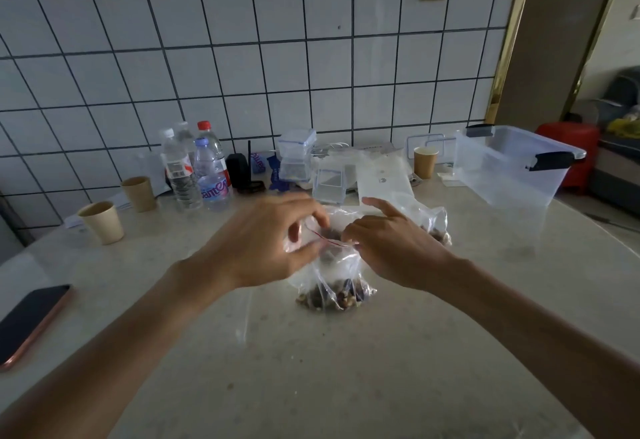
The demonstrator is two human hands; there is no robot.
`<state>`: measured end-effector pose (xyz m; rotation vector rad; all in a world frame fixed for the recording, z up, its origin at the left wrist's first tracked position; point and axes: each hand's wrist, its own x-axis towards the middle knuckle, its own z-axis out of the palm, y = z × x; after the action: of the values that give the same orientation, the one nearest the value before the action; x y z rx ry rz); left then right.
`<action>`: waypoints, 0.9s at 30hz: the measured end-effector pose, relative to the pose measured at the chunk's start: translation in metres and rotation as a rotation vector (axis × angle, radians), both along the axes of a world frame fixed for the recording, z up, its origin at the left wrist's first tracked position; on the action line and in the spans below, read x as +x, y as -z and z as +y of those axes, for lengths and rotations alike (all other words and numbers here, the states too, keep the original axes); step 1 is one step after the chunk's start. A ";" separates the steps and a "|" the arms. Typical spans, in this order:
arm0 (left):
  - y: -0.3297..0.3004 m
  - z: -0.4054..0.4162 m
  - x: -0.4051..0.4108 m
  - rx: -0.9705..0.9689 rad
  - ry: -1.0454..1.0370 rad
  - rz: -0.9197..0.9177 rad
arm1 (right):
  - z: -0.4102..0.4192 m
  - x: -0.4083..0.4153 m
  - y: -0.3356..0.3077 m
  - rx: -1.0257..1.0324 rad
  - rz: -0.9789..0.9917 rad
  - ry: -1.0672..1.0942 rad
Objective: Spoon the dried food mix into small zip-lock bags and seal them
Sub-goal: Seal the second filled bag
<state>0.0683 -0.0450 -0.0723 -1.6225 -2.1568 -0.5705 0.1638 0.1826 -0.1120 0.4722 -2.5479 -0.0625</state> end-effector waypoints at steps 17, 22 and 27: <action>-0.014 -0.004 -0.039 -0.249 -0.037 -0.004 | -0.001 0.005 -0.062 -0.058 -0.273 -0.074; -0.002 0.006 -0.024 -0.043 0.006 0.007 | -0.009 0.002 -0.056 -0.245 -0.407 0.004; 0.001 0.017 -0.012 0.055 0.123 -0.202 | -0.003 0.008 -0.059 -0.373 -0.476 -0.059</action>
<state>0.0568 -0.0282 -0.0738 -1.7429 -2.1687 -0.8578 0.1721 0.1796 -0.0527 0.4530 -2.9046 0.6033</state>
